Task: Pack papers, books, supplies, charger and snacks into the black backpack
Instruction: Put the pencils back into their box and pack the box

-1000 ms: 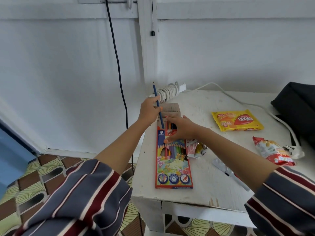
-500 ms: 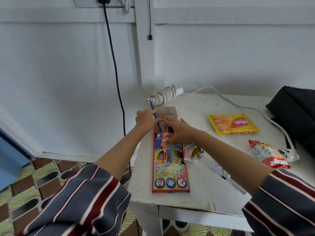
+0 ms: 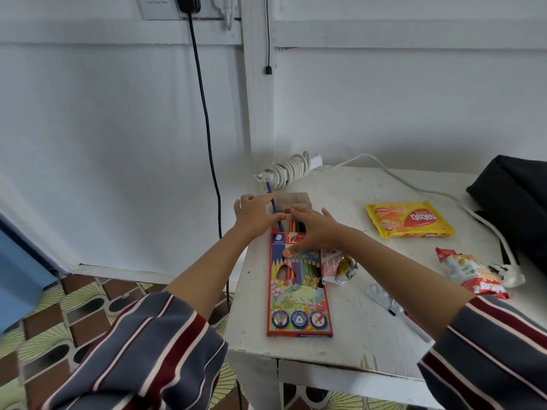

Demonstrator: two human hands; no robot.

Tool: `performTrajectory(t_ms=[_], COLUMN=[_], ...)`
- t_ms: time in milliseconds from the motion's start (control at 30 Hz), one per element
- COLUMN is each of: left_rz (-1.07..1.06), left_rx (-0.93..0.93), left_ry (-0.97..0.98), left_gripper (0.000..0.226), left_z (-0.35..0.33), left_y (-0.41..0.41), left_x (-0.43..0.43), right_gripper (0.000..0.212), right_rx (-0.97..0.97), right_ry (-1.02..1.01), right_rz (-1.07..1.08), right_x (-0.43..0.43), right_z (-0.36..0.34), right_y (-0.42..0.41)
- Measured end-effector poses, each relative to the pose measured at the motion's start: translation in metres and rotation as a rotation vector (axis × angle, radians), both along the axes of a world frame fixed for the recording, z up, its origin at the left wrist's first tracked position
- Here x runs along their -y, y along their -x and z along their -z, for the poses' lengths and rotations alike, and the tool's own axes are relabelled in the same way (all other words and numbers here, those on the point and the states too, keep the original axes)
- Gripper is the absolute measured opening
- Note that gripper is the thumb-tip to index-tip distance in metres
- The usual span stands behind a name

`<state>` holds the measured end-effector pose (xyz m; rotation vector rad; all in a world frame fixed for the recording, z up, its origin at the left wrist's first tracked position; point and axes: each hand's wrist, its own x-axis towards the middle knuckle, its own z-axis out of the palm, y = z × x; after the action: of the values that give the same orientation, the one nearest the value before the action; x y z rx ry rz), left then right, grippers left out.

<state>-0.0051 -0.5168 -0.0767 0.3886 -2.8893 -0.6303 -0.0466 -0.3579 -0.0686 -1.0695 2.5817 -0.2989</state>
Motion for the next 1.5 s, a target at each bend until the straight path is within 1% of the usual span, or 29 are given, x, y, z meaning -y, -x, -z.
performTrajectory(t_ms=[233, 367, 567, 800, 933, 1033, 1100, 1300, 1500], left_rz=[0.012, 0.049, 0.074, 0.103, 0.124, 0.129, 0.136, 0.131, 0.142], left_rx=[-0.099, -0.061, 0.032, -0.005, -0.122, -0.163, -0.164, -0.146, -0.112], left_ry=[-0.088, -0.147, -0.124, -0.182, -0.295, -0.341, -0.368, -0.561, -0.553], left_gripper=[0.066, 0.066, 0.062, 0.060, 0.062, 0.061, 0.060, 0.059, 0.044], left_z=[-0.001, -0.001, 0.002, 0.001, -0.001, -0.003, -0.003, -0.004, -0.002], left_y=[-0.001, -0.002, 0.000, -0.002, -0.004, -0.004, -0.004, 0.000, 0.008], left_x=[-0.001, -0.003, 0.000, 0.000, 0.000, -0.002, -0.003, -0.004, -0.003], right_gripper=[0.109, 0.109, 0.108, 0.109, 0.110, 0.110, 0.110, 0.109, 0.111], right_rx=[0.001, -0.003, 0.008, 0.014, 0.022, 0.020, 0.022, 0.029, 0.039], right_ry=[0.004, 0.009, 0.022, 0.006, 0.010, 0.007, 0.009, 0.004, 0.013], right_rz=[0.005, 0.006, 0.004, 0.012, 0.010, 0.010, 0.013, 0.021, 0.023], right_x=[0.000, 0.000, 0.000, 0.000, -0.001, -0.001, -0.001, 0.001, 0.000], right_z=[0.003, 0.005, 0.003, 0.003, 0.002, 0.001, 0.001, 0.000, 0.000], right_y=[0.003, 0.004, 0.002, 0.002, 0.002, 0.001, 0.001, 0.000, 0.000])
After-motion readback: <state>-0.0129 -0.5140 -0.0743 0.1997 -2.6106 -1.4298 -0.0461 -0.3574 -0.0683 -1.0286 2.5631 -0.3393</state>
